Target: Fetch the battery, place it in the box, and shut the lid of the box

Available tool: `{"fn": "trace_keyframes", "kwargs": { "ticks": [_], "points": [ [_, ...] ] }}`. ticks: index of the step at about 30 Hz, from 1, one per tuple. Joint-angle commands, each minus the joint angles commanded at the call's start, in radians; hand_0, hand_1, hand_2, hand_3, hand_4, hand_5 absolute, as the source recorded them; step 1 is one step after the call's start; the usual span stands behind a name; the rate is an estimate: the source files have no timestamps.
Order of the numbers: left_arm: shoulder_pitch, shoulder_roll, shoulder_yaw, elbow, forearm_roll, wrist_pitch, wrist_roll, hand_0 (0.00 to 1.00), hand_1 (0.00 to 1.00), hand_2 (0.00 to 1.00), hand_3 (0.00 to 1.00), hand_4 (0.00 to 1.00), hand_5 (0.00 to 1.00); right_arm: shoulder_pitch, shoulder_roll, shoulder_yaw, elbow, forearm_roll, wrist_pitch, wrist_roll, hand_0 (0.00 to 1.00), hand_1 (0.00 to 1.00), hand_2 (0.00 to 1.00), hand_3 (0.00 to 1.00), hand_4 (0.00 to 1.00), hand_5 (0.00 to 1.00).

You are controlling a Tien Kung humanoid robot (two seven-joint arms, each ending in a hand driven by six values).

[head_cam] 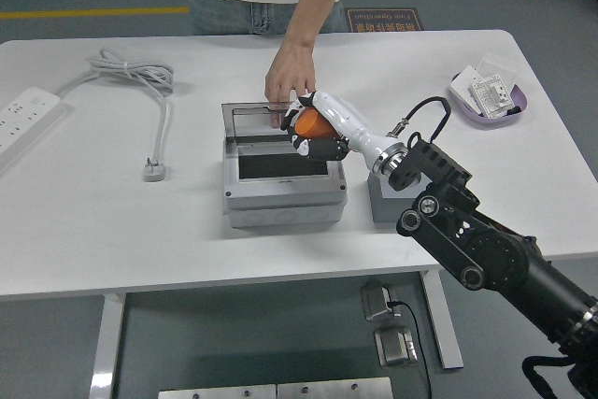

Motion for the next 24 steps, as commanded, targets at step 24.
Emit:
{"fn": "trace_keyframes", "kwargs": {
  "ticks": [24],
  "points": [
    [-0.007,0.008,0.005,0.000,0.002,0.000,0.001,0.589,0.386,0.595,0.643,0.717,0.233,0.088,0.045,-0.071,-0.135,-0.097,0.000,0.005,0.225,0.327,0.394,0.278,0.002,0.002]
  ]
}}
